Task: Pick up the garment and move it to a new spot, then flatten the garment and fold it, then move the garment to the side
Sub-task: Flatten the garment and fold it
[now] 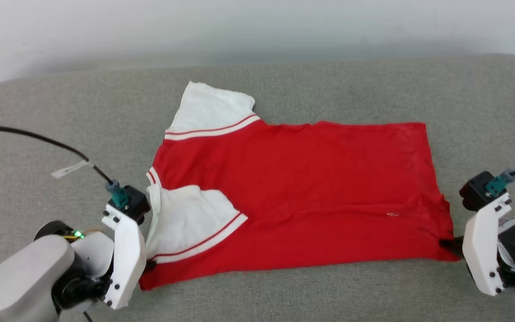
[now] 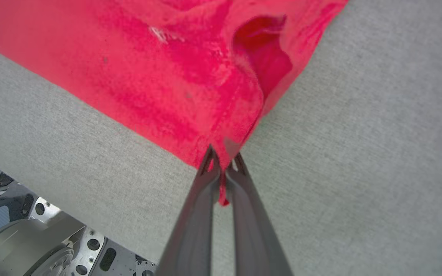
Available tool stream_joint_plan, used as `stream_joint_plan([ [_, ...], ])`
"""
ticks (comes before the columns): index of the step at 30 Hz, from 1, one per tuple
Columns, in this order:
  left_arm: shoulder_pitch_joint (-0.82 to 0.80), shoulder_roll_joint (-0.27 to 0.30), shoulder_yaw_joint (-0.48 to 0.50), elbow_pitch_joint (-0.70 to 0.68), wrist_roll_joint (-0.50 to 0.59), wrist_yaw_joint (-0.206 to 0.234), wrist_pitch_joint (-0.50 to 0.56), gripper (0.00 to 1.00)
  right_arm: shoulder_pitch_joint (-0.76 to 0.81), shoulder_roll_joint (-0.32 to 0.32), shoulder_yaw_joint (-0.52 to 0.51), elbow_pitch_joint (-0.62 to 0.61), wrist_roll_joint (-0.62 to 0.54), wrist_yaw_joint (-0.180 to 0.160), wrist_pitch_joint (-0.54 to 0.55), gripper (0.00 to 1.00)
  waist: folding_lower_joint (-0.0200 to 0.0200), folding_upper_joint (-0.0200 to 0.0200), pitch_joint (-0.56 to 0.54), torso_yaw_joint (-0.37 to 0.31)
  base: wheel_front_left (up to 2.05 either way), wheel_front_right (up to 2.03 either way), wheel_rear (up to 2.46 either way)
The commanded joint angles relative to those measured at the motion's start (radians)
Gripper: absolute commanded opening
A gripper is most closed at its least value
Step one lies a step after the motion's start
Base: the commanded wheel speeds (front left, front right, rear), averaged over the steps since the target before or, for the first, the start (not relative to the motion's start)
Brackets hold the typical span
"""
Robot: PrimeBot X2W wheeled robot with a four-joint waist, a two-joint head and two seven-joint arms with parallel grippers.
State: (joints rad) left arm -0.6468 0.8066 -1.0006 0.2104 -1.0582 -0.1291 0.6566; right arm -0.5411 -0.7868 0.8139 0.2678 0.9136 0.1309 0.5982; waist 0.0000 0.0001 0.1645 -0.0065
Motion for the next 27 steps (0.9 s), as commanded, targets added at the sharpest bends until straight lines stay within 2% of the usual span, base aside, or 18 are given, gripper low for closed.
stream_joint_plan([
  [1, 0.027, 0.016, -0.004, -0.016, -0.008, 0.000, -0.001, 0.00, 0.024, -0.018, 0.004, -0.017, 0.011, 0.000, -0.008, 0.00, 0.0000, -0.0001, -0.027, -0.002, 0.00, 0.00, 0.00],
  [11, 0.137, 0.081, -0.016, -0.124, -0.038, 0.050, -0.022, 0.00, 0.163, -0.127, -0.024, -0.102, 0.056, 0.000, -0.012, 0.00, 0.0000, -0.0001, -0.030, 0.004, 0.00, 0.00, 0.00],
  [14, 0.159, 0.078, -0.016, -0.123, -0.044, 0.063, -0.039, 0.00, 0.191, -0.122, -0.035, -0.106, 0.045, 0.000, -0.007, 0.00, 0.0000, -0.0001, -0.018, 0.002, 0.00, 0.00, 0.00],
  [19, 0.175, 0.059, -0.024, -0.094, -0.035, 0.071, -0.059, 0.00, 0.221, -0.072, -0.045, -0.054, 0.012, 0.000, -0.013, 0.00, 0.0000, -0.0001, -0.006, -0.001, 0.00, 0.00, 0.00],
  [20, 0.172, 0.056, -0.028, -0.085, -0.027, 0.073, -0.059, 0.13, 0.225, -0.058, -0.051, -0.037, 0.005, -0.001, -0.023, 0.00, 0.0000, -0.0001, -0.007, 0.000, 0.00, 0.00, 0.00],
  [21, 0.168, 0.051, -0.029, -0.081, -0.021, 0.071, -0.064, 1.00, 0.230, -0.043, -0.059, -0.025, 0.004, 0.000, -0.035, 0.00, 0.0000, -0.0001, -0.010, 0.003, 0.00, 0.00, 0.00],
  [22, 0.166, 0.047, -0.025, -0.077, -0.023, 0.069, -0.072, 1.00, 0.234, -0.029, -0.068, -0.015, 0.002, 0.000, -0.049, 0.47, 0.0000, -0.0001, -0.014, 0.005, 0.00, 0.00, 0.00],
  [23, 0.163, 0.046, -0.019, -0.076, -0.028, 0.068, -0.079, 1.00, 0.236, -0.020, -0.079, -0.008, -0.003, 0.000, -0.064, 1.00, 0.0000, -0.0001, -0.020, 0.007, 0.00, 0.00, 0.00],
  [27, 0.132, 0.069, -0.003, -0.090, -0.007, 0.067, -0.091, 1.00, 0.244, -0.007, -0.121, -0.006, -0.053, 0.000, -0.146, 1.00, 0.0000, -0.0001, -0.051, 0.014, 0.00, 0.00, 0.00],
])
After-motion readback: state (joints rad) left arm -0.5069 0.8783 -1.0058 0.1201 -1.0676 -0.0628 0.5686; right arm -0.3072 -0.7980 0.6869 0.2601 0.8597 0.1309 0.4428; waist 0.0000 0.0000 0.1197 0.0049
